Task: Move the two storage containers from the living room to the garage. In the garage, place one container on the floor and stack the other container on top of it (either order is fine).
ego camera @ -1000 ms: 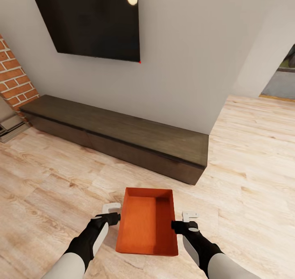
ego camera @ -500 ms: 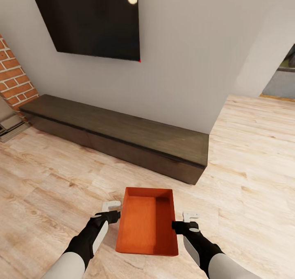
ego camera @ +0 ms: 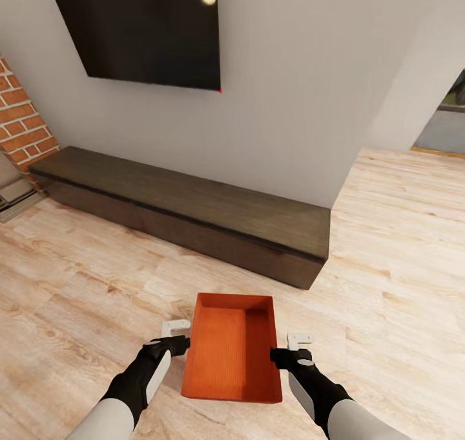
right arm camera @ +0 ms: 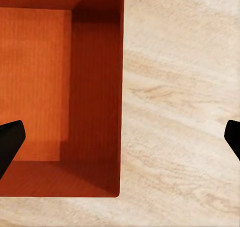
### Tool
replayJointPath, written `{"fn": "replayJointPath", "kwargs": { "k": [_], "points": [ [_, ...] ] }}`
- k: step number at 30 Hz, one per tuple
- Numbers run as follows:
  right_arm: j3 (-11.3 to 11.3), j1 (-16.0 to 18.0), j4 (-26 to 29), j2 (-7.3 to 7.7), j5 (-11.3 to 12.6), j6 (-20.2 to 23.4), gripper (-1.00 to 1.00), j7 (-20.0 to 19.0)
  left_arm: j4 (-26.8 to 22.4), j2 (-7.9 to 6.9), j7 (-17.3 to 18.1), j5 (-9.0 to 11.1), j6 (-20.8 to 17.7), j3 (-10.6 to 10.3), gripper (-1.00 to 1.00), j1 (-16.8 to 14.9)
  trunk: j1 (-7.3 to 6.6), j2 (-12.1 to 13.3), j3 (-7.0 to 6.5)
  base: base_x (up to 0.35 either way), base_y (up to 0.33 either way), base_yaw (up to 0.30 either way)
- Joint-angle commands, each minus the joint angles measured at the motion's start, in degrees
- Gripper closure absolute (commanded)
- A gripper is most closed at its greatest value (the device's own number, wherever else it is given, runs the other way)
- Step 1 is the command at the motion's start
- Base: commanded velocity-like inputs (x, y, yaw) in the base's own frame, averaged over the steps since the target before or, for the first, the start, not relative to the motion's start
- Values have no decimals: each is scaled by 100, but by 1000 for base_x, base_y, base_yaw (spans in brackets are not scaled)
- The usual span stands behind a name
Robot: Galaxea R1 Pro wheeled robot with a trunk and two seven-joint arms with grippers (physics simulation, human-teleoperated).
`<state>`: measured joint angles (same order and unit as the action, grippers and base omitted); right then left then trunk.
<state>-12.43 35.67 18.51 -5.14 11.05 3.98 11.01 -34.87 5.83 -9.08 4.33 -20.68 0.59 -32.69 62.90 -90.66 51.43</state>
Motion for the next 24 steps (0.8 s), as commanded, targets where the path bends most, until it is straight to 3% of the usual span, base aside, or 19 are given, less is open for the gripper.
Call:
{"fn": "replayJointPath", "kwargs": {
  "k": [1, 24],
  "points": [
    [-51, 1, 13, 4, 48, 33, -100, 42, -8, 2, -27, 45, -29, 8, -100, -1, 22, -44, 22, 0, 0, 0],
    [-93, 1, 4, -8, 38, 62, -100, 32, 22, -2, -44, 52, -36, -26, -100, -1, 527, -966, 435, 0, 0, 0]
  ]
}}
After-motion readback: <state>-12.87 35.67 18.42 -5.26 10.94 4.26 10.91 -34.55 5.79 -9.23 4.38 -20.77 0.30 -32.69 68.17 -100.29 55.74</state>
